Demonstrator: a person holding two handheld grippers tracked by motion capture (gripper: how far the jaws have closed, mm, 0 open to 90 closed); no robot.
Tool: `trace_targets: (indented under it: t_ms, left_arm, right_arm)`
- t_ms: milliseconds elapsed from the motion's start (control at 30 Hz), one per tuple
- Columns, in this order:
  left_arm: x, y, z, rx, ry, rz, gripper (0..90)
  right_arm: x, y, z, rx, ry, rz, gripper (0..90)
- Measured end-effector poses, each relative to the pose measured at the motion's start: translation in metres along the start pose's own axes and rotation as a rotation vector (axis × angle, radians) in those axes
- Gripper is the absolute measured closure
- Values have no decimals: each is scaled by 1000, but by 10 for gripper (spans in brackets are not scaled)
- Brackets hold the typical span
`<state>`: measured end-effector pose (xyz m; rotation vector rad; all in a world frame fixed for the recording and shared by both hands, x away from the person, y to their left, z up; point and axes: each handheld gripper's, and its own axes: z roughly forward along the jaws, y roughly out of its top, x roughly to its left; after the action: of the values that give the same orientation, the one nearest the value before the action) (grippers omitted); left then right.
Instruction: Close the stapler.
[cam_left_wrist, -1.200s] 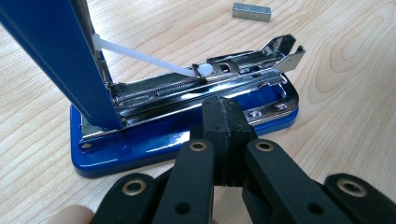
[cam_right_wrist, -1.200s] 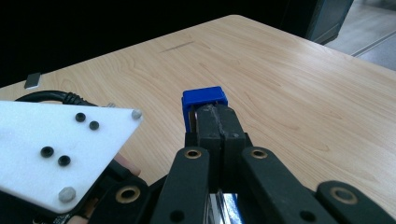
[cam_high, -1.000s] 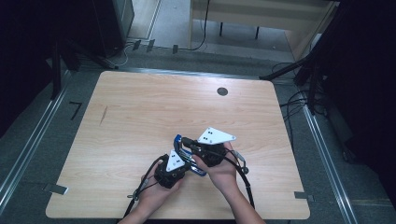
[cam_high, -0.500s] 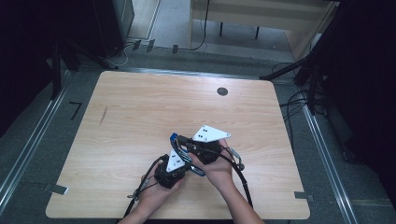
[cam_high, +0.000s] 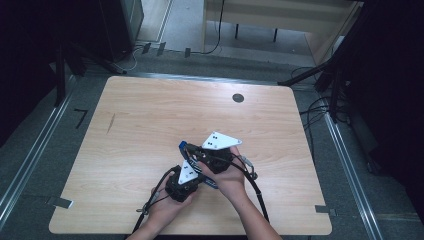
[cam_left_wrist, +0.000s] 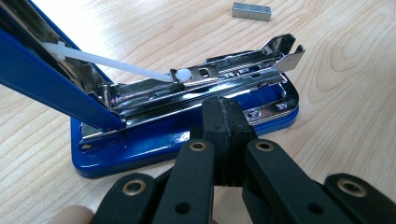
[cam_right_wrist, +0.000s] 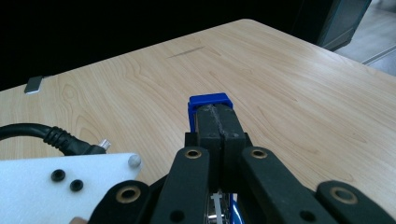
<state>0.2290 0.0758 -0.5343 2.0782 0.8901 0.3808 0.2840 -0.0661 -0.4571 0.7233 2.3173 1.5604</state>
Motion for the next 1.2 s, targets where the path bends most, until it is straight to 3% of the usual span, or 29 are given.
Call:
trace_targets:
  t_ms: [900,1200]
  left_arm:
    - [-1,0,0,2,1,6,900]
    - [-1,0,0,1,0,6,900]
  right_arm:
    - [-1,2,14,15,11,-3,900]
    - [-1,-3,22,55,18,-11,900]
